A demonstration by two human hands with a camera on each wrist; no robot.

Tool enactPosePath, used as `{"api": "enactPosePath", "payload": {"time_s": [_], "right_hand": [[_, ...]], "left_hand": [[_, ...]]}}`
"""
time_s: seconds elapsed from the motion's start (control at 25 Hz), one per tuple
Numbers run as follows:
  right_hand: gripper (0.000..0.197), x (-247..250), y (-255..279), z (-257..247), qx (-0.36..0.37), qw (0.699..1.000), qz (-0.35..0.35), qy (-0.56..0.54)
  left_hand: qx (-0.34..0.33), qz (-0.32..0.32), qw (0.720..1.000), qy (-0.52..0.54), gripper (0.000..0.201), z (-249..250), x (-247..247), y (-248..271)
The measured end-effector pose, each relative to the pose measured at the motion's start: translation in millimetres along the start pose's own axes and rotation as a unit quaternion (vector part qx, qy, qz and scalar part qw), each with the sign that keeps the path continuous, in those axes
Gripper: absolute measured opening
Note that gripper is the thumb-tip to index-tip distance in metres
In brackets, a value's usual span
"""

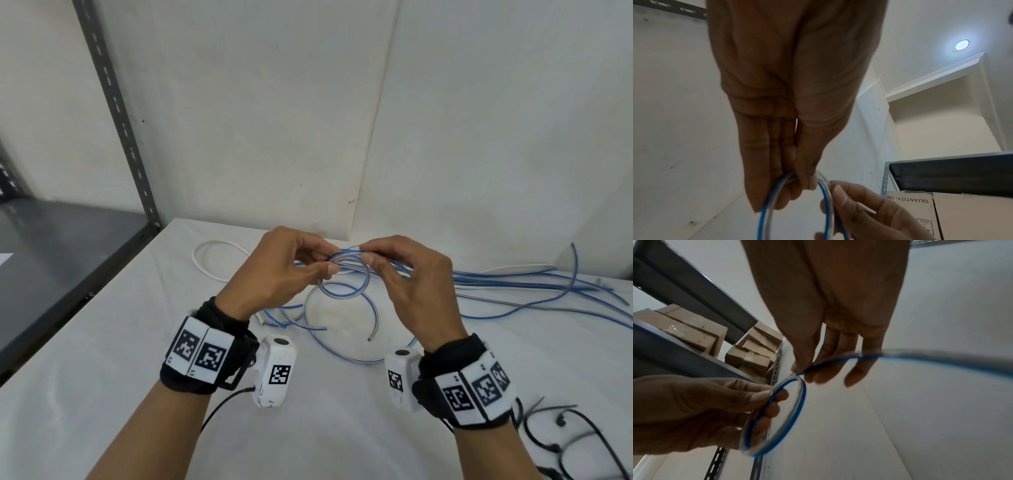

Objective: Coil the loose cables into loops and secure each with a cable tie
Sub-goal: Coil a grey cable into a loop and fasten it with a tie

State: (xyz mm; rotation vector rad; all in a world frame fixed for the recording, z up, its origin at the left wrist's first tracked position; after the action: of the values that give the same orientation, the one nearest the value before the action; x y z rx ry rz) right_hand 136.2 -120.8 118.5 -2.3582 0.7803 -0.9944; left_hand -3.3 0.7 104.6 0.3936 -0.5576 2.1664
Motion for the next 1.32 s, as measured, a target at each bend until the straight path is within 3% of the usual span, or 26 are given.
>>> {"api": "enactPosePath", "payload": {"time_s": [0.16, 0.28, 0.48, 0.68, 0.76, 0.92, 1.0, 1.2, 1.32], "right_hand": [[0.006, 9, 2, -3, 0.003, 0.998, 0.061, -0.028], [0.005, 21, 3, 8, -0.040, 0.991, 0.106, -0.072], [0.005, -2, 2, 13, -0.096, 0.971, 0.031, -0.217], [0.008, -12, 6, 11, -0.104, 0.938, 0.084, -0.321], [0.010, -8, 4, 13, -0.090, 0.946, 0.077, -0.301], [0.016, -23, 3, 6, -0.038, 0.986, -0.058, -0.150], [0.016, -30, 4, 4, -0.036, 0.988, -0.081, -0.126], [0.012, -32, 6, 0, -0.041, 0.987, -0.062, -0.140], [0.005, -29, 7, -3, -0.039, 0.986, -0.006, -0.162]], "left_hand": [[-0.001, -0.003, 0.999, 0.040, 0.013, -2, -1, -2], [-0.002, 0.002, 0.998, 0.060, 0.011, -5, -1, -5], [0.000, 0.075, 0.976, 0.206, 0.013, -11, 11, -4], [0.001, 0.081, 0.958, 0.275, 0.016, -7, 5, -2], [0.015, 0.055, 0.964, 0.261, 0.020, -5, 0, -2], [0.081, -0.034, 0.983, 0.160, 0.051, -12, -21, -3], [0.104, -0.051, 0.980, 0.159, 0.050, -15, -33, -4], [0.111, -0.039, 0.982, 0.147, 0.047, -21, -39, -7], [0.091, 0.017, 0.976, 0.198, 0.044, -19, -30, -9]]}}
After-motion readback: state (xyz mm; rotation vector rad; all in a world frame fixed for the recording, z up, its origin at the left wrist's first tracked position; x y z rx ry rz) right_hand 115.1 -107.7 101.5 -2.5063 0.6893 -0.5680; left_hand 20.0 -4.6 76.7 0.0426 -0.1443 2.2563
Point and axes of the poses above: each hand's wrist, its own y-axis away from the middle knuckle, its own x-axis out of the back of the hand, z = x × y, the point moved 8 cm from there along -y, towards the middle knuckle, and after that the axes turned 6 degrees about -z, right-handed, at the moved point
